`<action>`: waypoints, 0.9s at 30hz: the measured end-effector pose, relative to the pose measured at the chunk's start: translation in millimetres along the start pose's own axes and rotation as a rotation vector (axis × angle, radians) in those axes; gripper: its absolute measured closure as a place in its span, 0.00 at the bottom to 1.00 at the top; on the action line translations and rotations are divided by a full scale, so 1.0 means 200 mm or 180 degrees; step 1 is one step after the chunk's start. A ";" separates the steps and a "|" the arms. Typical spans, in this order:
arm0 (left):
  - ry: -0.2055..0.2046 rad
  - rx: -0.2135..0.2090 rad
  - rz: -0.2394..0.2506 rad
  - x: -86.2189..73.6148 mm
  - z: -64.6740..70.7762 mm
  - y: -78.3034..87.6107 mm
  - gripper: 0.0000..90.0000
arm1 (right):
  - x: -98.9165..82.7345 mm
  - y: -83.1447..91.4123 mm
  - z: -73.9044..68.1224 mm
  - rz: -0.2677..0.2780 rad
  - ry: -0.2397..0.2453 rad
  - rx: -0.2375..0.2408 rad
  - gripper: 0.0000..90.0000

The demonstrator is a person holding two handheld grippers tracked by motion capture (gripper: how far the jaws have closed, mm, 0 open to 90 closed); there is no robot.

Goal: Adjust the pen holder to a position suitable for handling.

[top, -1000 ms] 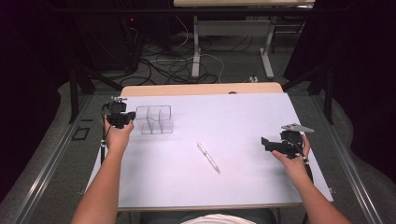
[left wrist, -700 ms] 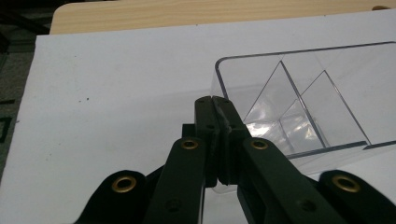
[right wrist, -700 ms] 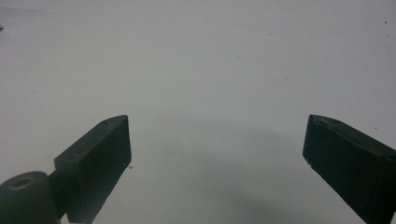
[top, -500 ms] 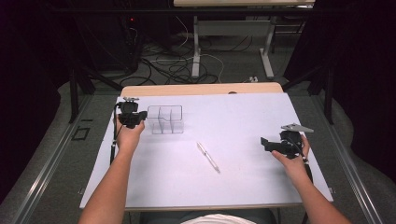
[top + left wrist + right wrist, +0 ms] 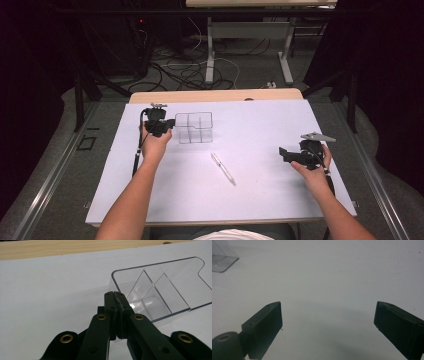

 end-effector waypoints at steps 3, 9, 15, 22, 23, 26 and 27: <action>-0.0006 -0.0034 0.0013 0.02 0.07 -0.03 1.00 | 0.00 0.00 0.00 -0.0003 0.0006 0.0022 0.09; -0.0059 -0.0081 0.0041 0.05 0.16 -0.08 1.00 | 0.00 0.00 0.00 0.0006 0.0011 0.0032 0.09; -0.0043 -0.0209 0.0078 0.06 0.25 -0.12 1.00 | 0.00 0.00 0.00 -0.0002 0.0030 0.0039 0.09; -0.0083 -0.0263 0.0064 0.06 0.33 -0.15 1.00 | 0.00 0.00 0.00 -0.0007 0.0011 0.0052 0.12; -0.0109 -0.0254 0.0056 0.06 0.33 -0.15 1.00 | 0.00 0.00 0.00 -0.0007 0.0018 0.0052 0.13; -0.0087 -0.0307 0.0062 0.06 0.32 -0.14 0.98 | 0.00 0.01 0.00 -0.0004 0.0012 0.0064 0.13; -0.0062 -0.0340 0.0058 0.06 0.32 -0.14 0.96 | 0.00 0.01 0.00 -0.0005 0.0016 0.0070 0.14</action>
Point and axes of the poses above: each handheld gripper's, and its own axes: y roughly backward along the jaws, x roughly out of its top, z roughly to its right, the point moved 2 cm from there along -y, roughly forward along the jaws, and after that the axes turned 3 degrees about -y, right-handed, at the moved point
